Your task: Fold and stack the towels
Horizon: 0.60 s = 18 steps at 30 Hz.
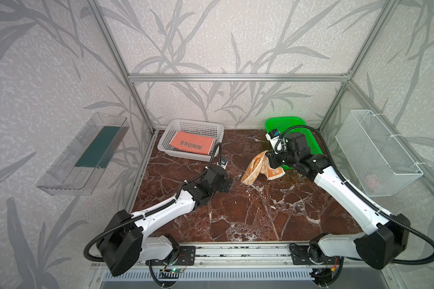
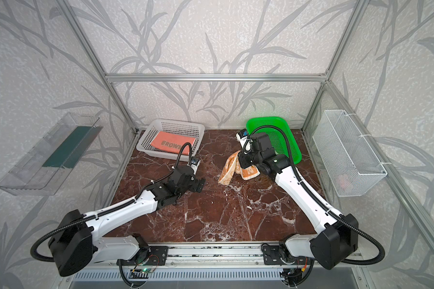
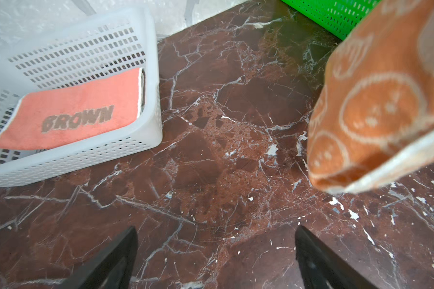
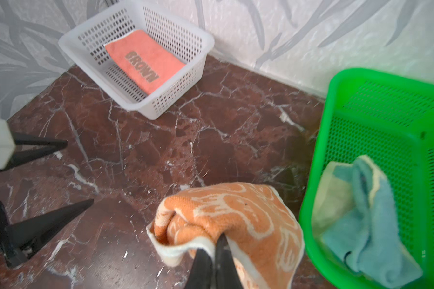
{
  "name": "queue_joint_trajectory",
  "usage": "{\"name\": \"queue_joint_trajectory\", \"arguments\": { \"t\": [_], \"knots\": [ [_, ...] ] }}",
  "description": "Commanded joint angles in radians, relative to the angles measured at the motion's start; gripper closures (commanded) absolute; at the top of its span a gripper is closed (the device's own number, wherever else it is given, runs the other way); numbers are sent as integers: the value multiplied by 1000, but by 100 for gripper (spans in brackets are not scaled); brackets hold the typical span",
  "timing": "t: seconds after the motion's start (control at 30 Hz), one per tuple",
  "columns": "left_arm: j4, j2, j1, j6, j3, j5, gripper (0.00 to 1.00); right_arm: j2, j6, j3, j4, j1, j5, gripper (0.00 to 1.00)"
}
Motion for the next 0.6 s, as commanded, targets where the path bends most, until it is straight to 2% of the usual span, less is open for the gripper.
{"name": "queue_joint_trajectory", "arguments": {
  "t": [0.0,0.33,0.47,0.57],
  "knots": [
    [56,-34,0,6,-30,-25,2,33,61,-18,34,17,-75,100],
    [63,47,-1,-10,-12,47,2,311,65,57,32,83,-145,94],
    [68,58,-1,1,-9,35,2,431,77,125,25,108,-150,86],
    [68,55,0,8,-11,16,2,499,81,178,12,122,-155,75]
  ]
}}
